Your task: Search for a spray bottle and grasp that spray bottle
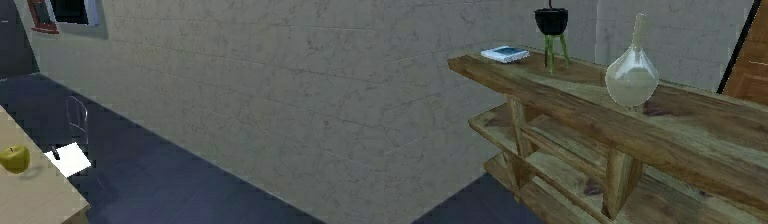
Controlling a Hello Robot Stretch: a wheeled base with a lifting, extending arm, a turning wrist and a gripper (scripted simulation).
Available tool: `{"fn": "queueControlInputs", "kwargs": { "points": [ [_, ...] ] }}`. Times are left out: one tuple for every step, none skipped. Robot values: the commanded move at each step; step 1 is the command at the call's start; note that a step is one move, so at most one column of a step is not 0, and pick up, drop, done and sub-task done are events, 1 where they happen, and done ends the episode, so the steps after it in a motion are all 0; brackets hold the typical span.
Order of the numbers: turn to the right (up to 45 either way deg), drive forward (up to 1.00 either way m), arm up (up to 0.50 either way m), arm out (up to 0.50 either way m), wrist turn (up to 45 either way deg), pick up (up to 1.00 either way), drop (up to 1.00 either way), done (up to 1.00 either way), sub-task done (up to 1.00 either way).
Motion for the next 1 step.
{"fn": "queueControlInputs", "kwargs": {
  "points": [
    [-3.0, 0.0, 0.0, 0.0, 0.0, 0.0, 0.0, 0.0, 0.0]
  ]
}}
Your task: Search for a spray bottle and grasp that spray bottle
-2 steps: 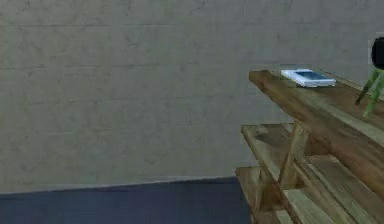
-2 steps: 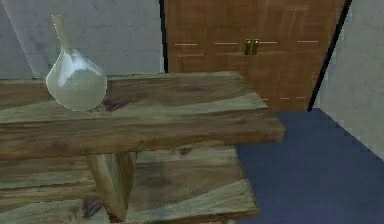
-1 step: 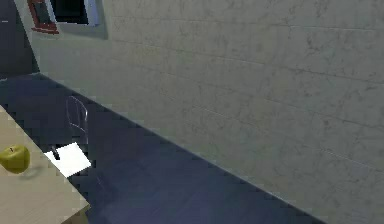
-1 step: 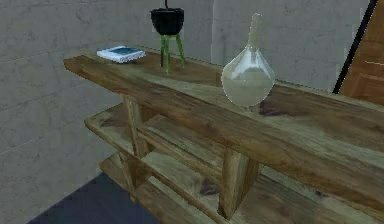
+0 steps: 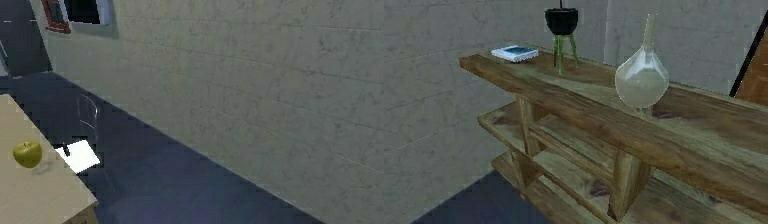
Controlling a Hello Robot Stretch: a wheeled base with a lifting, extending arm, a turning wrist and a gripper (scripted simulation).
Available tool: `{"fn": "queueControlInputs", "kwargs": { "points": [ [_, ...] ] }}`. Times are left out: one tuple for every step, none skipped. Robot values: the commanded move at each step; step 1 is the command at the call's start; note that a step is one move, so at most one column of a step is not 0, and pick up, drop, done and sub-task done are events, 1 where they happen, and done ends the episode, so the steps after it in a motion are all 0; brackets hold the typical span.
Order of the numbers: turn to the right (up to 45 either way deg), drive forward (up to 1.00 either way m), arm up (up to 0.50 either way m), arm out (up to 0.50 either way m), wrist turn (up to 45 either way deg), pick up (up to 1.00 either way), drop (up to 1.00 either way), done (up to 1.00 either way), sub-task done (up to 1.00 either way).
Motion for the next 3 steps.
{"fn": "queueControlInputs", "kwargs": {
  "points": [
    [45.0, 0.0, 0.0, 0.0, 0.0, 0.0, 0.0, 0.0, 0.0],
    [45.0, 0.0, 0.0, 0.0, 0.0, 0.0, 0.0, 0.0, 0.0],
    [39.0, 0.0, 0.0, 0.0, 0.0, 0.0, 0.0, 0.0, 0.0]
  ]
}}
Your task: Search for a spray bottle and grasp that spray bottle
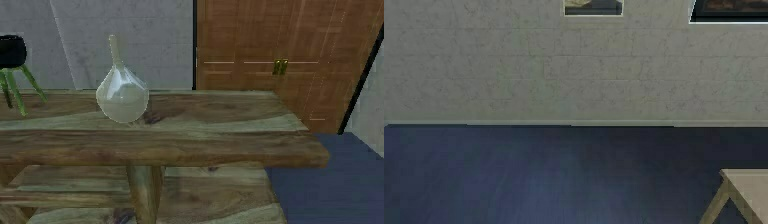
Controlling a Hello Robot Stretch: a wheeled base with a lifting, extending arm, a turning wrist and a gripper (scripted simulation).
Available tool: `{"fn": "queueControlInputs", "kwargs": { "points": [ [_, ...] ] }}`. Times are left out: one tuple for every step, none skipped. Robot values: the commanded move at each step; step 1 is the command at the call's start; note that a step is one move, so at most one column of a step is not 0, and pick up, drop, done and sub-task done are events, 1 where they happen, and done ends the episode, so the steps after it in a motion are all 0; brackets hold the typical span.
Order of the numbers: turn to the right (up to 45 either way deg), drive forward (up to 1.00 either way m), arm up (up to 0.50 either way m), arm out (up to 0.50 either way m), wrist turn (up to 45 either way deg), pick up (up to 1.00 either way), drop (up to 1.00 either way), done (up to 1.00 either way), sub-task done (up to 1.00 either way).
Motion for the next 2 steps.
{"fn": "queueControlInputs", "kwargs": {
  "points": [
    [0.0, 0.05, 0.0, 0.0, 0.0, 0.0, 0.0, 0.0, 0.0],
    [-45.0, 0.0, 0.0, 0.0, 0.0, 0.0, 0.0, 0.0, 0.0]
  ]
}}
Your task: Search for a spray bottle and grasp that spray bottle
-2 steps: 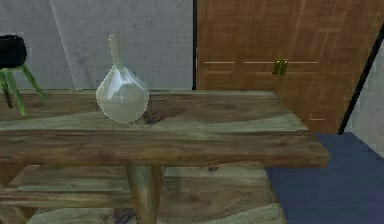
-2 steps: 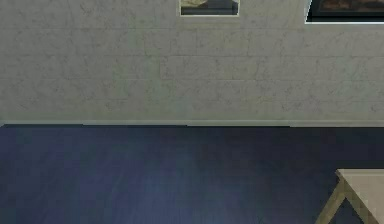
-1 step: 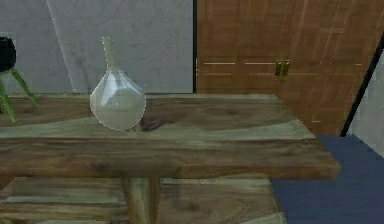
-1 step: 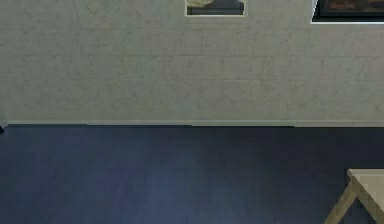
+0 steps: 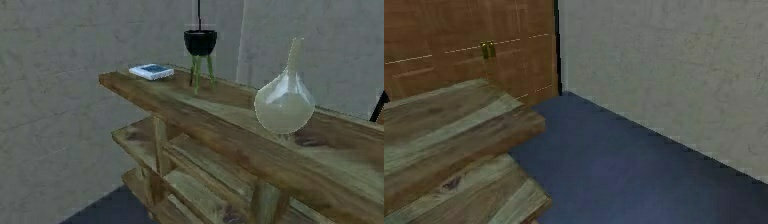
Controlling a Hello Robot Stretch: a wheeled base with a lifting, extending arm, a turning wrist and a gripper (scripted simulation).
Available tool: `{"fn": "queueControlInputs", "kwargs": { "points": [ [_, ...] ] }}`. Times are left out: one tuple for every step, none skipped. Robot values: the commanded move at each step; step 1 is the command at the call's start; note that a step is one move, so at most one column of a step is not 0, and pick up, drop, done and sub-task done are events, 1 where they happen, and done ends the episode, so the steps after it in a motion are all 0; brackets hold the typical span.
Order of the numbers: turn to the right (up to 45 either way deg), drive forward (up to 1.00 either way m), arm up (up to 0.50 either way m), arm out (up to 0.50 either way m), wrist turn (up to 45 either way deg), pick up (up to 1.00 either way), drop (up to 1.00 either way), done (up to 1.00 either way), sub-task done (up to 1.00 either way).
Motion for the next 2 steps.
{"fn": "queueControlInputs", "kwargs": {
  "points": [
    [-30.0, 0.0, 0.0, 0.0, 0.0, 0.0, 0.0, 0.0, 0.0],
    [0.0, 0.1, 0.0, 0.0, 0.0, 0.0, 0.0, 0.0, 0.0]
  ]
}}
